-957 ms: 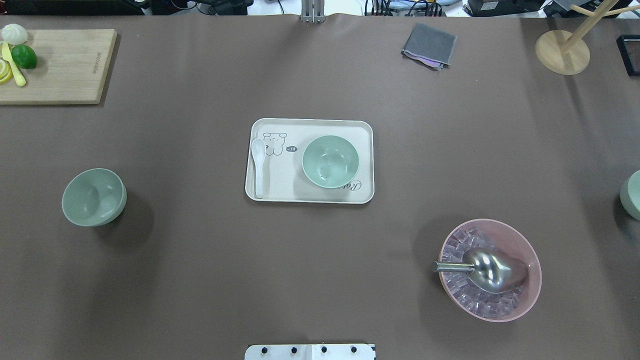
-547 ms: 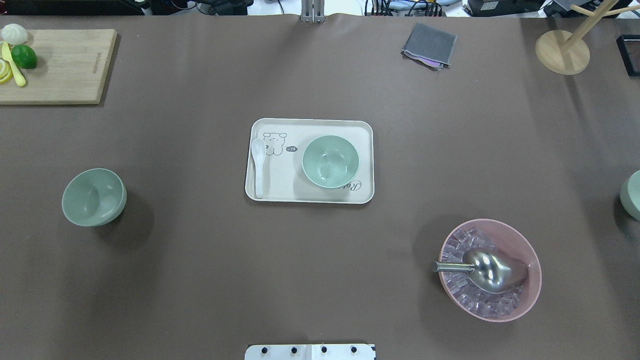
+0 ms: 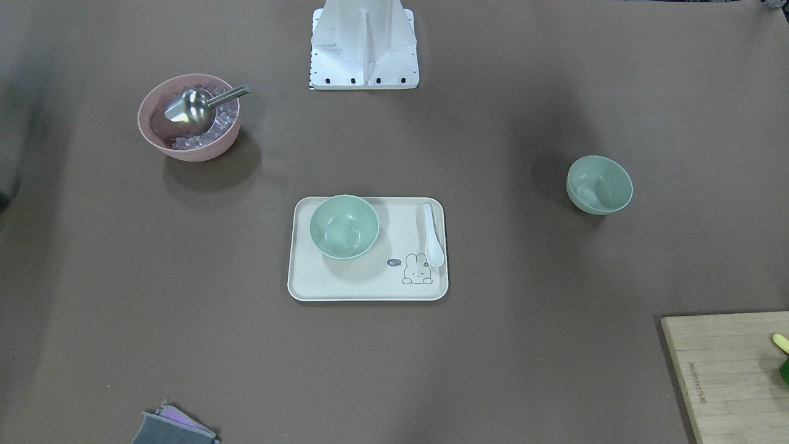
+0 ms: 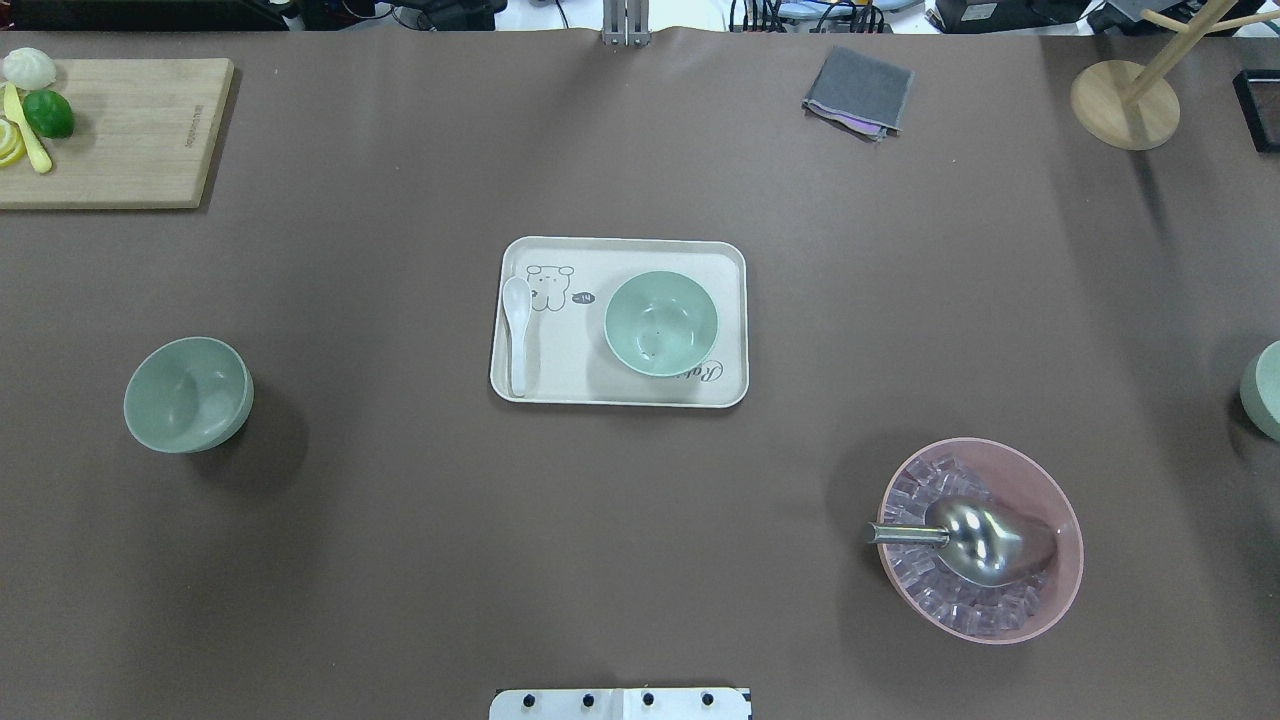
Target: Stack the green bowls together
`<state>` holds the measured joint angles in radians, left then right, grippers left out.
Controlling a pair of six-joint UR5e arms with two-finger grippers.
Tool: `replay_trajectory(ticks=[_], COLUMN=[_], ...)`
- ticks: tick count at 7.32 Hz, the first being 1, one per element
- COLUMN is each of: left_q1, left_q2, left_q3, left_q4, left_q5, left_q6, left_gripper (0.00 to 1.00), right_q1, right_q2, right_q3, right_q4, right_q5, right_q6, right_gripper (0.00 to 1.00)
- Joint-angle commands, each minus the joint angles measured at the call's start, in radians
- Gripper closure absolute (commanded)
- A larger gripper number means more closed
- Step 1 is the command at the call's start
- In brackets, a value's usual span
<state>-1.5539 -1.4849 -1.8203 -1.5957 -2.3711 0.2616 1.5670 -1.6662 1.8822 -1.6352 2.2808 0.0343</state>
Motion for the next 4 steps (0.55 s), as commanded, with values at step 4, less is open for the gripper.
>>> replay_trajectory(ticks=[4], left_q1=[0.003], left_q2=[-0.011], left_q3=[0.056], left_q4=[-0.147], left_q5=[-0.005], left_q6=[-0.097], left_gripper=[0.01], right_q1=[-0.057], right_q2=[0.0], right_q3=[0.005], right_q4=[-0.005], right_q5=[0.029], right_q6=[-0.004], right_gripper=[0.0])
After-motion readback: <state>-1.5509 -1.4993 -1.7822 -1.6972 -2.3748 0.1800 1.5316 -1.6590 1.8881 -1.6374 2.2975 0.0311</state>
